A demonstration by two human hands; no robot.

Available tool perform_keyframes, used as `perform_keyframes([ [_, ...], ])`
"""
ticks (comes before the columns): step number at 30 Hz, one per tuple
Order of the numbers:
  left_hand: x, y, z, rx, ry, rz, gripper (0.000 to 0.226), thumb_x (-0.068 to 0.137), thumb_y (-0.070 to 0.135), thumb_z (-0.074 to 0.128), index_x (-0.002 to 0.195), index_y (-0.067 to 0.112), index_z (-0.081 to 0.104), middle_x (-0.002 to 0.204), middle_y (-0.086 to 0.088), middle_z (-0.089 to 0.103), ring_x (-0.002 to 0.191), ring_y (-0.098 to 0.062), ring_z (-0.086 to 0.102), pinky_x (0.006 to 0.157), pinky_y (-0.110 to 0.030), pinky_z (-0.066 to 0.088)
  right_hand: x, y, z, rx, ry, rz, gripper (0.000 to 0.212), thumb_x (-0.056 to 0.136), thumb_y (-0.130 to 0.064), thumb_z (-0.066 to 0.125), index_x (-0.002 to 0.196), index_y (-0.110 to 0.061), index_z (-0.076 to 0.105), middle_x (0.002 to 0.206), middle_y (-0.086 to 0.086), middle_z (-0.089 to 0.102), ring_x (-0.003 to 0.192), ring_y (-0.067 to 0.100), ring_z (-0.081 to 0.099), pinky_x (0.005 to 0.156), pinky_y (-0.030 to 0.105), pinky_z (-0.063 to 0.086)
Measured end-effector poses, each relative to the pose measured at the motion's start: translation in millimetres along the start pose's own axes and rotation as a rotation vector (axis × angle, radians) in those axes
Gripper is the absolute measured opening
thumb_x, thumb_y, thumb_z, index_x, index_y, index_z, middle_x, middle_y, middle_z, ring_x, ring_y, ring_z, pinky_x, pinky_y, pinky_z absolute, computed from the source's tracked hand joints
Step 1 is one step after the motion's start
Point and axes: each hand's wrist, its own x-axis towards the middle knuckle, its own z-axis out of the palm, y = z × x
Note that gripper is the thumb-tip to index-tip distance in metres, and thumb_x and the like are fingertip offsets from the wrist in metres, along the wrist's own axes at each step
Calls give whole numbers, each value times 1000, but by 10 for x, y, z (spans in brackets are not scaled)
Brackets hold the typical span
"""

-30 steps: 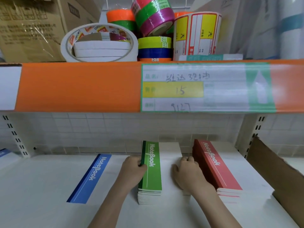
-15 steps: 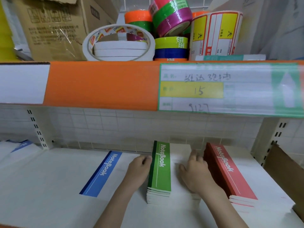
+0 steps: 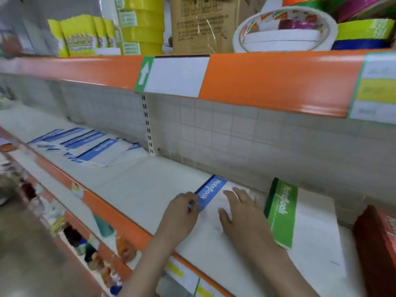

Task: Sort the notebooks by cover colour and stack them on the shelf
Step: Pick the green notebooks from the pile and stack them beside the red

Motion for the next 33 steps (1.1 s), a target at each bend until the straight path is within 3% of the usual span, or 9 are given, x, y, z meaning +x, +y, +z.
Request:
perform_keyframes([
  [4, -272, -339, -402, 70, 110, -73, 26, 95, 13, 49, 118, 15, 61, 111, -2, 60, 81, -9, 53, 69, -11, 35, 21, -475, 304, 167, -73, -135, 48, 99, -37, 34, 145, -23, 28, 149, -6, 31, 139, 11, 25, 116, 30, 11],
  [7, -436, -562, -692, 97, 140, -133, 26, 96, 14, 48, 119, 16, 60, 111, -2, 62, 86, -10, 56, 69, -13, 38, 24, -814, 465, 228, -129, -235, 43, 98, -36, 38, 140, -25, 36, 142, -8, 39, 130, 12, 37, 111, 28, 23],
  [10, -529, -754, -902, 129, 166, -165, 27, 96, 13, 47, 119, 16, 60, 111, 0, 63, 89, -9, 56, 67, -11, 36, 68, -1134, 598, 247, -166, -290, 43, 97, -33, 40, 139, -26, 37, 142, -10, 39, 130, 11, 37, 114, 31, 17],
  [13, -594, -955, -1112, 158, 180, -185, 27, 96, 15, 47, 119, 17, 60, 113, 3, 62, 97, -11, 57, 76, -16, 39, 136, -1458, 708, 279, -185, -339, 42, 97, -28, 39, 139, -26, 37, 142, -11, 39, 132, 9, 35, 116, 32, 9],
  [17, -693, -1342, -1463, 220, 208, -198, 27, 96, 17, 46, 120, 20, 58, 112, 4, 59, 101, -11, 57, 83, -21, 46, 190, -1931, 870, 322, -169, -393, 37, 96, -29, 40, 133, -28, 41, 134, -10, 46, 126, 9, 42, 114, 30, 13],
  [22, -730, -1863, -1883, 281, 204, -224, 24, 96, 20, 47, 116, 20, 59, 109, 2, 59, 88, -9, 58, 75, -22, 47, 342, -2528, 1126, 355, -198, -409, 39, 98, -30, 39, 136, -25, 40, 137, -9, 45, 128, 9, 40, 117, 33, 11],
  [27, -773, -2289, -2213, 280, 185, -246, 28, 97, 21, 46, 123, 22, 56, 109, 5, 57, 86, -6, 54, 74, -18, 42, 493, -3073, 1363, 387, -238, -427, 41, 98, -33, 40, 138, -23, 39, 139, -7, 44, 125, 11, 42, 107, 30, 33],
  [33, -766, -2624, -2568, 239, 201, -261, 27, 97, 19, 48, 122, 19, 58, 107, 2, 60, 85, -6, 58, 73, -15, 43, 620, -3502, 1572, 456, -284, -412, 40, 97, -31, 43, 136, -25, 41, 139, -6, 44, 127, 11, 41, 104, 33, 39],
])
